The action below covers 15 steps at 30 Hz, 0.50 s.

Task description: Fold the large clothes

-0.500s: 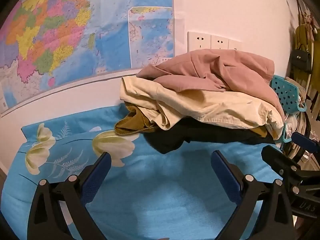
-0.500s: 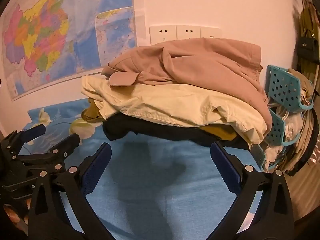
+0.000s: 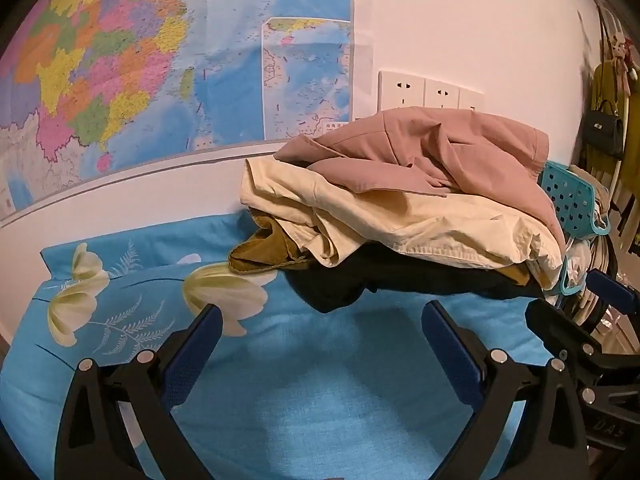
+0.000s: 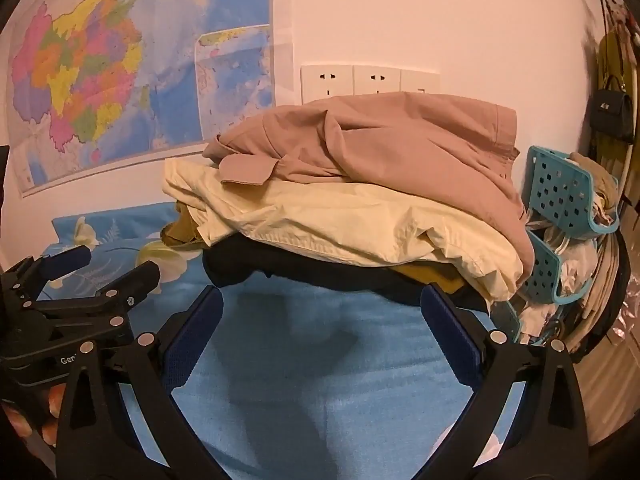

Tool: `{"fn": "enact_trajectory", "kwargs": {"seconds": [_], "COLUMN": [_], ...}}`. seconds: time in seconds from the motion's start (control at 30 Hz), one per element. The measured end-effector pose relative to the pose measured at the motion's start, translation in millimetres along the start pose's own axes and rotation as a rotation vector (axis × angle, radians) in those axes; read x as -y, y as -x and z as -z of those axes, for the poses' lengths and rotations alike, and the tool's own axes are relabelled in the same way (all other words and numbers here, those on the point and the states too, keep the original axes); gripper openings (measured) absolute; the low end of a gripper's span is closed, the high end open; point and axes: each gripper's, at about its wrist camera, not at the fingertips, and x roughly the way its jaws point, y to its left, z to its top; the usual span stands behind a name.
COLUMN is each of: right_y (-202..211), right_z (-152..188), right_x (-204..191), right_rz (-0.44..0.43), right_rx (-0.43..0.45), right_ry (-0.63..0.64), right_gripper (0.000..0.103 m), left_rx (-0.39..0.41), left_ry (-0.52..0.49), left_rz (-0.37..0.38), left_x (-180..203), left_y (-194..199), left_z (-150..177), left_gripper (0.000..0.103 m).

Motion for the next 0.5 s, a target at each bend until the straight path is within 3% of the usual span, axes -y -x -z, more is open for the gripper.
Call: {"fn": "enact_trajectory", "kwargs": {"seconds": [0.5], "right_y": [2.1], "right_z": [-2.1], "right_x": [-3.9], "right_rz": [0.007], "right_rx": [0.021], "right_ry": [0.015], "right_gripper": [0.098], "left_rx": [0.011], "left_ry": [0.013], "left_rz": [0.001], "left_x": [-2.1], "left_y": [0.6], "left_z": [-4.3], "left_gripper": [0.097]}}
